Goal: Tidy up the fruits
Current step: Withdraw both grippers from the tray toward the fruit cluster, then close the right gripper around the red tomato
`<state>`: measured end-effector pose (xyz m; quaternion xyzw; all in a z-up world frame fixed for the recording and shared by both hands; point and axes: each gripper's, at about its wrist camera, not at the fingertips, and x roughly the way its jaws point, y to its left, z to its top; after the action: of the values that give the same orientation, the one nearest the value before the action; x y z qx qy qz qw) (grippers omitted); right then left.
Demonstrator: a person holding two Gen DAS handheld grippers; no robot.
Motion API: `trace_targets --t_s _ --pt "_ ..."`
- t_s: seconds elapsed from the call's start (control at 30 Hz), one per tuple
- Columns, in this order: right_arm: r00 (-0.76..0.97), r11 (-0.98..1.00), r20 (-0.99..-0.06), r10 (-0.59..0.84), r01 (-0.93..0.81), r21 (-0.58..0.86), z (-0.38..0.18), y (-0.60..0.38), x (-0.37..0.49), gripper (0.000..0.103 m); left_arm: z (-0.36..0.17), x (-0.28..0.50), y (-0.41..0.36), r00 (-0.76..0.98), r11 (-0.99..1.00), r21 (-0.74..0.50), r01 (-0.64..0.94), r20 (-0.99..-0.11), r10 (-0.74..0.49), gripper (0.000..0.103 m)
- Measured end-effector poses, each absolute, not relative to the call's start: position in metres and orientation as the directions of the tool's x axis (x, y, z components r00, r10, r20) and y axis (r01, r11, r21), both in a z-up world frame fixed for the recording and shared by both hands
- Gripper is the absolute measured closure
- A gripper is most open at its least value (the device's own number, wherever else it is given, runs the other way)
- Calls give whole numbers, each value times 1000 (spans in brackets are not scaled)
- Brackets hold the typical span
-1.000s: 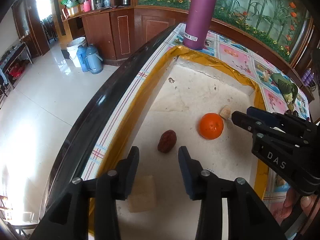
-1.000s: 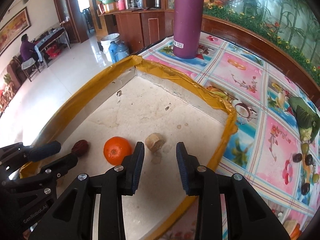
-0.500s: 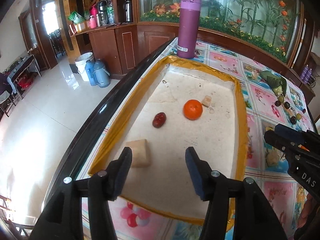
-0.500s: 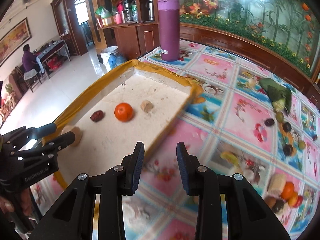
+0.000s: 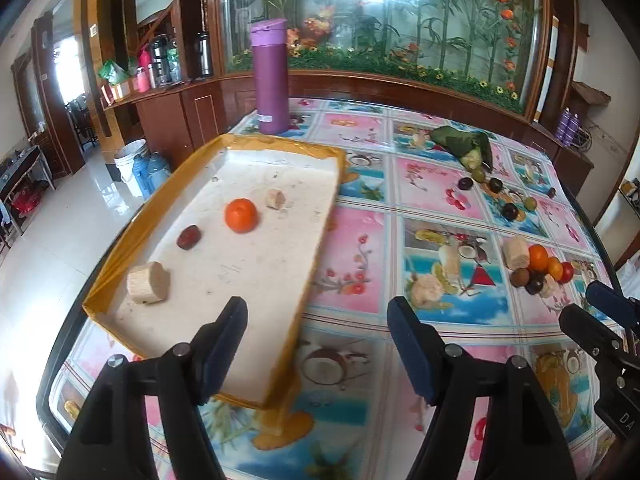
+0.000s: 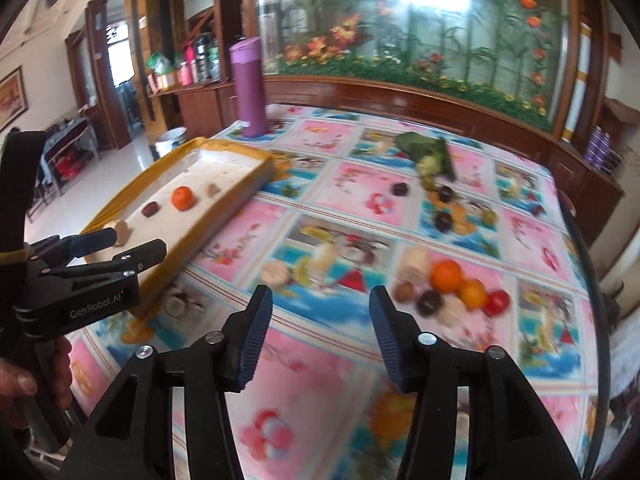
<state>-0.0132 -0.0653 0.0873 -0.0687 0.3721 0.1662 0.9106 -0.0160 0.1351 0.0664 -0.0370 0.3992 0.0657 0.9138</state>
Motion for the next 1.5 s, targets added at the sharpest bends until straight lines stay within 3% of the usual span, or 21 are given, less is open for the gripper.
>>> trace_targets --t_s 0.37,0.57,1.0,1.07,1.13,1.5 --pt "692 983 -710 129 -185 -2 78 -174 -38 52 61 -20 43 661 1000 -13 -5 -751 -6 24" --pt "678 988 -723 129 -150 36 69 -211 -17 52 58 -22 12 642 999 11 50 -766 -24 22" --pt "546 948 -800 248 -305 85 23 -221 87 52 45 -11 5 591 999 39 8 -806 26 21" --pt "534 931 -797 283 -351 96 21 -220 94 56 44 -8 3 588 999 46 6 -808 34 21" --pt "504 916 -803 319 -381 125 17 -221 100 70 44 -4 -1 587 999 53 9 -809 38 21" --pt "513 927 -792 331 -335 171 24 -247 74 70 35 48 -32 582 999 14 44 -813 -14 21"
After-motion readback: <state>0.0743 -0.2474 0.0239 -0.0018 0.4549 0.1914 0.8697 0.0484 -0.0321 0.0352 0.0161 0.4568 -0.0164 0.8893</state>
